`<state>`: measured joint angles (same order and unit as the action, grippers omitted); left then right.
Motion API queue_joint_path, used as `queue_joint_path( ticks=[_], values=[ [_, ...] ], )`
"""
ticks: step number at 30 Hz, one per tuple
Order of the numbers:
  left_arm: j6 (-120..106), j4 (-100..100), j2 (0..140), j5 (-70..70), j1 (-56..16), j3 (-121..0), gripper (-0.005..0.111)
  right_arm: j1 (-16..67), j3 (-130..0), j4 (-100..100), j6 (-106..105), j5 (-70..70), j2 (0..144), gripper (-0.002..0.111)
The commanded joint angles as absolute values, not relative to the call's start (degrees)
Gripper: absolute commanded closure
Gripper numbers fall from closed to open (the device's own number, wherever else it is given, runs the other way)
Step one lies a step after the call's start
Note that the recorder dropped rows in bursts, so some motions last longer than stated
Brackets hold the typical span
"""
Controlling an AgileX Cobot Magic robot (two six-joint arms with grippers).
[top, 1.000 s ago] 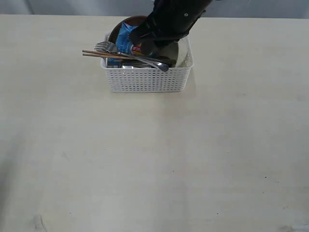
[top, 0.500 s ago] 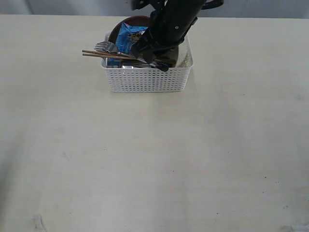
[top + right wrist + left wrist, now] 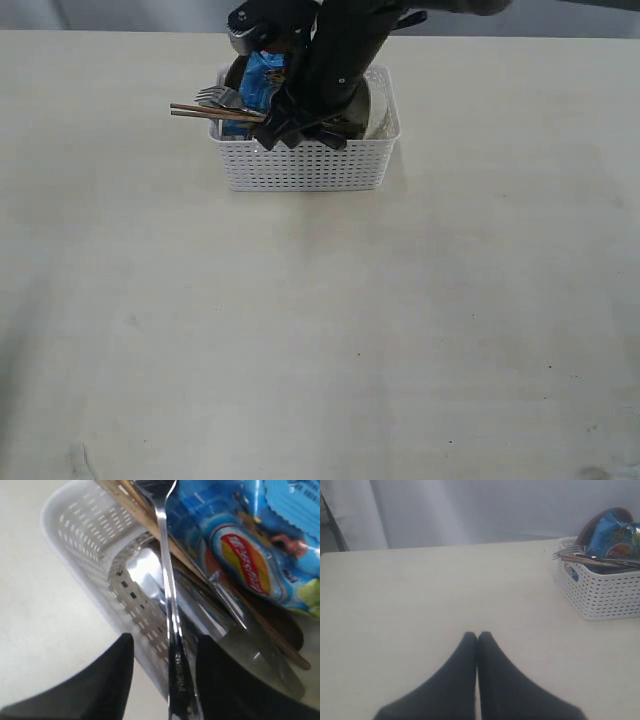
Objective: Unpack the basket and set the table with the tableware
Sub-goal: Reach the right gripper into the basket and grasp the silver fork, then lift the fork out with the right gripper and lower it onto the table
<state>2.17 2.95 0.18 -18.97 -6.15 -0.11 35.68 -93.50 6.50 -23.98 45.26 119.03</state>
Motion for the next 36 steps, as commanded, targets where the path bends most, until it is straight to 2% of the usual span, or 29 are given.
queue_joint_path(
  ticks=[1,5,6,30,36],
  values=[
    [2.1,2.8,0.0,-18.3,-6.6,0.0,0.107,35.5,-93.9,5.2,-23.8,44.1,119.0,0.076],
    [2.1,2.8,0.0,-18.3,-6.6,0.0,0.107,35.5,-93.9,3.8,-23.8,44.3,119.0,0.106],
    [2.1,2.8,0.0,-18.3,-6.6,0.0,0.107,35.5,-93.9,3.8,-23.8,44.2,119.0,0.108],
    [2.1,2.8,0.0,-18.3,-6.6,0.0,0.107,35.5,-93.9,4.0,-22.0,50.4,110.0,0.109],
    [2.1,2.8,0.0,-18.3,-6.6,0.0,0.107,35.5,-93.9,10.5,-22.0,53.6,109.4,0.109]
  ],
)
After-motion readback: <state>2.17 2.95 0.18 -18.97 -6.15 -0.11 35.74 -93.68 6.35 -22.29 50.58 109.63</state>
